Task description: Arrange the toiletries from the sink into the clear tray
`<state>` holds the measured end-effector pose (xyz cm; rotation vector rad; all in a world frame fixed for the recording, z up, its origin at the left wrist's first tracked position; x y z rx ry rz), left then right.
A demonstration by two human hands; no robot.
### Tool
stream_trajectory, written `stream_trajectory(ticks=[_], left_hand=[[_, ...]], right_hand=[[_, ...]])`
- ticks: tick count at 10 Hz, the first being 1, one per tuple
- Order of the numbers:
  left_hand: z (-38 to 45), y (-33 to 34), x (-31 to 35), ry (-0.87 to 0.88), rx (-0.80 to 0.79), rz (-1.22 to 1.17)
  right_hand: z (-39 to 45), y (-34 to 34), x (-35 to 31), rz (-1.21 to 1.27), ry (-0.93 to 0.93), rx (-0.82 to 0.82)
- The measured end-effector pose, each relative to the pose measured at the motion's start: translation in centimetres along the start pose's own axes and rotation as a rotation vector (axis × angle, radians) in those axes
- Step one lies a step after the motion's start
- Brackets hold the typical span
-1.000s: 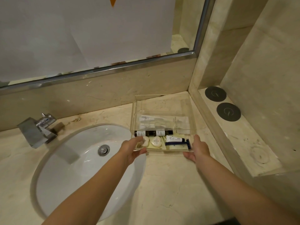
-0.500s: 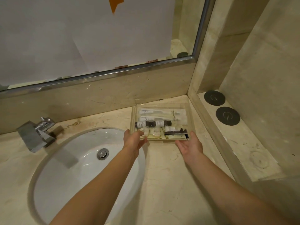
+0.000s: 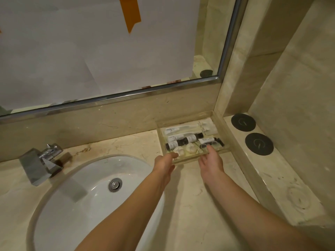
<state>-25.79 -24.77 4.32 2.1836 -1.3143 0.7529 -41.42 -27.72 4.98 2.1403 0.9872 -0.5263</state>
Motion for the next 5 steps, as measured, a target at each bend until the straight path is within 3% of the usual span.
stream_trajectory(ticks=[3, 5], left_hand=[[1.1, 1.7, 2.4, -0.008, -0.042, -0.06], [0.1, 1.0, 3.4, -0.015, -0.104, 0.045]], right_hand=[[0.7, 1.1, 1.0, -0.025, 0.021, -0.021], [0.8, 1.1, 1.0, -0.166, -0.006, -0.04]])
Point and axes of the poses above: each hand's wrist, its own z-axis towards the middle knuckle, its own y-axis out of the palm, x = y × z, the point moved 5 cm from there along z, towards the middle knuckle, and after that the axes turned 4 degrees about -x, right-handed, at the moved point
